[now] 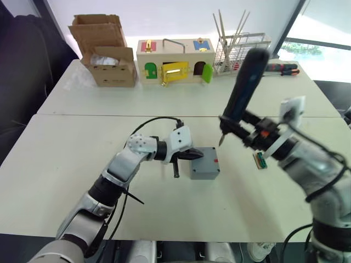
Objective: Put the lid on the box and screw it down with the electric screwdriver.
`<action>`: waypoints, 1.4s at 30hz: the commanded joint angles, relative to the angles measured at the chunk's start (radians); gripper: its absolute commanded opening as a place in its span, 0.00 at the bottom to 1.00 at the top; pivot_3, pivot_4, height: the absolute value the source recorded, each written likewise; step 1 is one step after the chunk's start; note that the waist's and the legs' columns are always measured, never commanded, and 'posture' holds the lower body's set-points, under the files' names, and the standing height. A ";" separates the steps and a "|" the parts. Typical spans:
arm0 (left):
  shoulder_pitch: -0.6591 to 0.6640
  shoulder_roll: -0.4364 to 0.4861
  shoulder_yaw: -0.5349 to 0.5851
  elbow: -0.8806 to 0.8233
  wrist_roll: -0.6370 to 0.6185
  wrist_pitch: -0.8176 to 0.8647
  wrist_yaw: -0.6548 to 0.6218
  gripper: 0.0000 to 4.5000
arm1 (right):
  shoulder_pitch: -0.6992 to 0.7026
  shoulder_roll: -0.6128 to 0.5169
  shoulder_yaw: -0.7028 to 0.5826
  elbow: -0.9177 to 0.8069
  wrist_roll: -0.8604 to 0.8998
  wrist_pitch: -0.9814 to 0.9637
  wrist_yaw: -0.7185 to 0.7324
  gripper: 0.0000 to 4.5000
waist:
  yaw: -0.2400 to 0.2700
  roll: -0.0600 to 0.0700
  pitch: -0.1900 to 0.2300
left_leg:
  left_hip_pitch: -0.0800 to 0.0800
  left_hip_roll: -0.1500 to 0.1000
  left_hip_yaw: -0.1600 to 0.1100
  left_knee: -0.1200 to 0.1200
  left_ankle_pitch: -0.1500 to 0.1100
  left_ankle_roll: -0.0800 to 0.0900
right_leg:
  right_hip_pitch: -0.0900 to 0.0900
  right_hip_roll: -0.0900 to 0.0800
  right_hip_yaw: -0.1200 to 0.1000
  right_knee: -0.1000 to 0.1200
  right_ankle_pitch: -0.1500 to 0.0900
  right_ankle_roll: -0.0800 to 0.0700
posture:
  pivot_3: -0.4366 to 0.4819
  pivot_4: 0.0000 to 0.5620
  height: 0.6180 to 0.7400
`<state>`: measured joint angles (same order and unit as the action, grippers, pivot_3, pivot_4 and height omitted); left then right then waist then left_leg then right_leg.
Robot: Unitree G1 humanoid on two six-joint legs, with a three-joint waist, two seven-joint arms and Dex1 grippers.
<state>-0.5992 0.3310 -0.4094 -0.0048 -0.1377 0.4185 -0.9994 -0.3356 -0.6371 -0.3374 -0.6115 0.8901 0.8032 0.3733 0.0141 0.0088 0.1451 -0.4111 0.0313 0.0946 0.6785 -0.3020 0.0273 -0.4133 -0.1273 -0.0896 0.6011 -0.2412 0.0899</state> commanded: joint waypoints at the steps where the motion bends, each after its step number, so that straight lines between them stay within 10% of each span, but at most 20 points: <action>1: 0.039 0.000 -0.027 0.050 0.036 -0.003 0.026 0.00 | -0.088 -0.043 -0.106 -0.004 0.182 0.081 -0.114 0.40 | 0.000 -0.001 0.001 | 0.000 0.000 0.000 0.000 0.000 0.000 | 0.000 0.000 -0.001 0.000 0.000 0.000 | 0.48 0.27 0.90; 7: 0.022 -0.032 0.086 -0.037 -0.065 0.020 0.062 0.00 | -0.150 -0.244 -0.201 0.192 0.404 0.322 -0.258 0.40 | -0.001 -0.003 0.012 | -0.001 -0.002 -0.001 0.003 -0.001 0.002 | 0.002 -0.001 -0.003 -0.001 0.000 0.000 | 0.48 0.27 0.90; 15: -0.014 0.067 0.079 -0.258 -0.201 0.063 -0.107 0.00 | -0.178 -0.669 -0.095 0.739 0.220 0.678 -0.126 0.40 | 0.016 0.002 0.021 | -0.019 -0.006 0.003 0.004 0.004 0.000 | -0.017 0.000 -0.004 0.003 0.005 0.009 | 0.48 0.27 0.90; 38: 0.109 0.101 -0.060 -0.434 -0.195 0.121 -0.064 0.00 | -0.515 -0.606 0.635 1.404 -0.479 0.437 0.586 0.40 | 0.014 0.014 0.026 | -0.017 -0.004 0.009 0.008 0.008 -0.003 | -0.016 0.008 0.004 -0.001 0.013 0.017 | 0.48 0.27 0.90; 39: 0.105 0.095 -0.052 -0.424 -0.198 0.134 -0.052 0.00 | -0.527 -0.595 0.648 1.426 -0.506 0.421 0.605 0.63 | 0.015 0.014 0.026 | -0.017 -0.004 0.010 0.008 0.008 -0.003 | -0.016 0.008 0.004 -0.001 0.013 0.017 | 0.48 0.27 0.90; 42: 0.100 0.099 -0.040 -0.411 -0.224 0.177 -0.057 0.00 | -0.555 -0.568 0.663 1.483 -0.573 0.387 0.652 0.84 | 0.016 0.014 0.026 | -0.017 -0.004 0.009 0.010 0.008 -0.003 | -0.015 0.008 0.004 0.000 0.013 0.017 | 0.48 0.27 0.90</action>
<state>-0.4895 0.4279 -0.4750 -0.4045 -0.3357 0.5813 -1.0544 -0.8741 -1.1992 0.3227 0.8439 0.3551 1.2102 0.9998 0.0299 0.0225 0.1709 -0.4283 0.0273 0.1040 0.6896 -0.2940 0.0239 -0.4283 -0.1196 -0.0859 0.6016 -0.2283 0.1070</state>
